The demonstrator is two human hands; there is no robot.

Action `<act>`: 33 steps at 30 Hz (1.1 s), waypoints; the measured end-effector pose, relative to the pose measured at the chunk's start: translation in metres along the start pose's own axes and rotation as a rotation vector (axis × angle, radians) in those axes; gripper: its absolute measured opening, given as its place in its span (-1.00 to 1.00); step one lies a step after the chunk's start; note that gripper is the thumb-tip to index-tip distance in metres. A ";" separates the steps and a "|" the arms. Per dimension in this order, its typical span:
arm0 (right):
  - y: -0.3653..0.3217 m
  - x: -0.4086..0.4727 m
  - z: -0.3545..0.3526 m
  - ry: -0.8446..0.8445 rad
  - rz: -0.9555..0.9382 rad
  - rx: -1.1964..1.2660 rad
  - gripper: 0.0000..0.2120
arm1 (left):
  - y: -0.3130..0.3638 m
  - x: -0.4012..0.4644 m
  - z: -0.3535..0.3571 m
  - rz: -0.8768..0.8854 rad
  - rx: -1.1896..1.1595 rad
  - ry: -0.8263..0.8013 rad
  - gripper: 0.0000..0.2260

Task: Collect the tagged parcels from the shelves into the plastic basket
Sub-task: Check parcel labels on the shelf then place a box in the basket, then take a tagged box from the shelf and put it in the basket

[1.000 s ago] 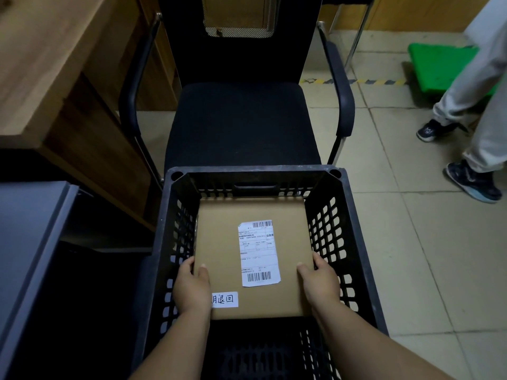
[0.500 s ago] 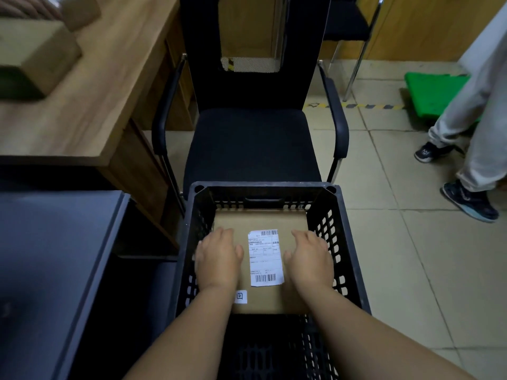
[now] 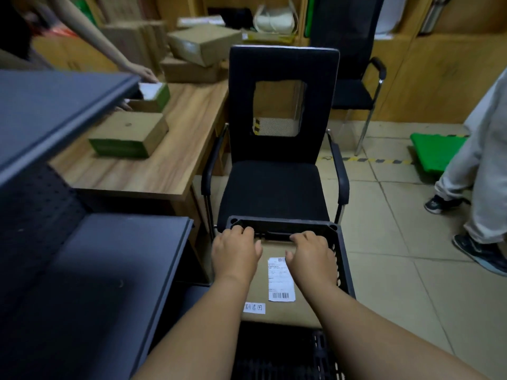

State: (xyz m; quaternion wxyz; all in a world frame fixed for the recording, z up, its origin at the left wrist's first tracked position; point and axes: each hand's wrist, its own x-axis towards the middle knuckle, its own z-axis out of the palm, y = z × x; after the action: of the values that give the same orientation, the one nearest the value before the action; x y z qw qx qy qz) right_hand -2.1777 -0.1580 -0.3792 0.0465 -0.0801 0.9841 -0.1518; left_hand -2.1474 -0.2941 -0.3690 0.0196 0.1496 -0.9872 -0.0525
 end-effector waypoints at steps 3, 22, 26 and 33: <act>-0.007 -0.014 -0.025 0.011 -0.058 0.023 -0.62 | 0.003 -0.018 -0.030 -0.054 0.013 0.032 -0.72; -0.048 -0.177 -0.124 0.005 -0.583 -0.035 -0.75 | -0.003 -0.247 -0.155 -0.482 0.086 0.189 -0.71; -0.079 -0.220 -0.125 -0.025 -0.690 -0.031 -0.76 | -0.024 -0.304 -0.171 -0.596 0.073 0.246 -0.71; -0.118 -0.315 -0.123 -0.057 -0.888 0.017 -0.75 | -0.049 -0.416 -0.194 -0.762 0.045 0.306 -0.73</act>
State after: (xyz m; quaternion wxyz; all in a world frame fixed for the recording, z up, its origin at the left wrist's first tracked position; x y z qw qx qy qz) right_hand -1.8650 -0.1787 -0.2053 0.0044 -0.4989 0.8512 -0.1631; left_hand -1.7253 -0.2363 -0.1911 0.1420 0.5112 -0.8476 -0.0118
